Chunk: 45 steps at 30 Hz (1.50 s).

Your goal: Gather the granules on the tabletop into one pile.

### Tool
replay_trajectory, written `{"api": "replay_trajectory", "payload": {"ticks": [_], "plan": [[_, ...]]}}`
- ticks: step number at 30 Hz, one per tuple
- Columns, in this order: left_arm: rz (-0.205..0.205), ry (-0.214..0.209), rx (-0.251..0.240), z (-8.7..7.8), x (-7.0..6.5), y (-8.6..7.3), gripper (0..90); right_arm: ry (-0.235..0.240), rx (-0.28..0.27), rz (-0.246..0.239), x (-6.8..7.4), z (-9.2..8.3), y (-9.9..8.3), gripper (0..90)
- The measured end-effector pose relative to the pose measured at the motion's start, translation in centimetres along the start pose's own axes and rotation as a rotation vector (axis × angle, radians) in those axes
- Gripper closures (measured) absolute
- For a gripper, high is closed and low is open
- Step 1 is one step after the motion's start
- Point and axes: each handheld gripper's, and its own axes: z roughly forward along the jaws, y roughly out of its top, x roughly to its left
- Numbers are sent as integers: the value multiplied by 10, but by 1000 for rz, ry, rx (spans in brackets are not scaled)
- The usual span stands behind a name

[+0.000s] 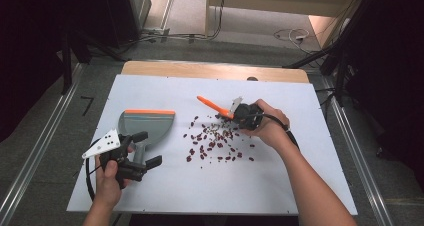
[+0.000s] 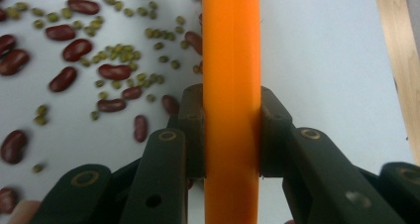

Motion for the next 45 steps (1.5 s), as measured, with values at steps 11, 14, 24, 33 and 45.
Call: {"api": "replay_trajectory", "payload": {"ticks": [11,14,24,33,45], "plan": [[-2,3,-1,0,1,0,2,26,-20,53,-6,-13,-2,687],[-1,3,3,0,1,0,2,1,-24,72,-13,-8,3,687],[-6,13,15,0,3,-2,2,0,5,-11,-4,8,32,688],[-6,12,14,2,0,-1,2,44,-3,-62,15,-3,23,688],[-7,13,12,2,1,0,2,16,-40,-35,1,-10,38,687]]}}
